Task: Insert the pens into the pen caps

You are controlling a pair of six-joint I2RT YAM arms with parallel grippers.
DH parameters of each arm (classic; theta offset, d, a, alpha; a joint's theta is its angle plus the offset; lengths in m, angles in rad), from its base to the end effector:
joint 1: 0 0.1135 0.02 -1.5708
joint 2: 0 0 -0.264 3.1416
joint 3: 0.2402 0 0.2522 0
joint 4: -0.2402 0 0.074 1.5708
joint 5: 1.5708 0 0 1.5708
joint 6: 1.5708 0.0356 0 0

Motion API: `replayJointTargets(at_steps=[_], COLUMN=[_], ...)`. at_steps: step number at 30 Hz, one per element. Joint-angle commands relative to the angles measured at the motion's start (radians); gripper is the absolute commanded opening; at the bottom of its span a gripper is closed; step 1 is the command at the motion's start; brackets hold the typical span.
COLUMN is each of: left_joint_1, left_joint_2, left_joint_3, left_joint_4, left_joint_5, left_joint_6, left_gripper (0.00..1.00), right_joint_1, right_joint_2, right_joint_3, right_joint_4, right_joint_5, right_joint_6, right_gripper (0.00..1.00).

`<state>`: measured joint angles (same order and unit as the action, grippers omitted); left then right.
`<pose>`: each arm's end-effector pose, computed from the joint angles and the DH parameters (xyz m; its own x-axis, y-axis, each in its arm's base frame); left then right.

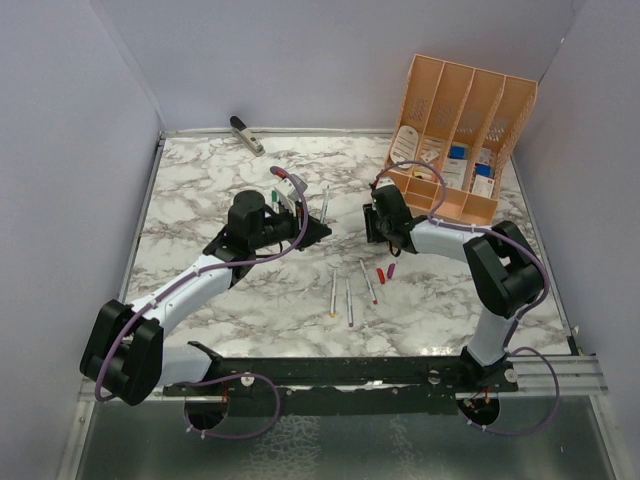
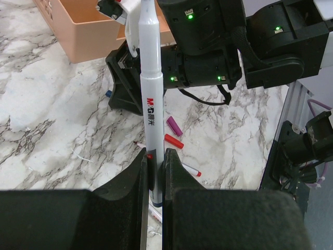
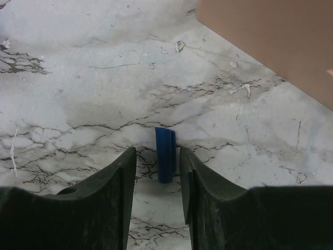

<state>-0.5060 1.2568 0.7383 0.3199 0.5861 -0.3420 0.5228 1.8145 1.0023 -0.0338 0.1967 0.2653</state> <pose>0.2376 -0.1542 0.2749 -0.4571 -0.0662 -0.8870 0.7694 0.4710 -0.4316 0.3223 0.1777 0.1516 -0.7249 -0.1210 -0.6782 -0.1941 0.9804 0.0326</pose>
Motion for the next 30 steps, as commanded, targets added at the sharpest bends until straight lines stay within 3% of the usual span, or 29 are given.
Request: replayJointTargets(at_steps=[1,4,7,8,12,19,30], left_joint_1=[0.003,0.004,0.006,0.007,0.010,0.011,0.004], left_joint_2=[-0.027,-0.024,-0.021,-0.020,-0.023,-0.023,-0.029], left_joint_3=[-0.007,-0.004,-0.001,-0.001,-0.002,-0.011,-0.059], left_joint_4=[0.015,0.015,0.015,0.015,0.015,0.028,0.226], left_joint_5=[0.026,0.026,0.025,0.024,0.021,0.044,0.156], left_joint_6=[0.016,0.015,0.015,0.014,0.010,0.012,-0.093], left_gripper=[0.00,0.00,0.00,0.00,0.00,0.00,0.00], right_joint_1=[-0.009,-0.010,-0.010,-0.010,-0.010,-0.010,-0.010], right_joint_2=[0.038,0.054,0.066,0.072,0.063,-0.118,-0.492], right_joint_3=[0.039,0.044,0.052,0.060,0.072,0.047,-0.195], right_joint_4=[0.003,-0.014,-0.041,-0.056,-0.102,0.000,0.639], right_joint_5=[-0.009,-0.013,-0.009,-0.005,0.010,-0.026,-0.244], right_joint_6=[0.012,0.019,0.026,0.026,0.041,0.056,0.133], right_gripper=[0.34,0.22,0.02,0.01,0.01,0.01,0.01])
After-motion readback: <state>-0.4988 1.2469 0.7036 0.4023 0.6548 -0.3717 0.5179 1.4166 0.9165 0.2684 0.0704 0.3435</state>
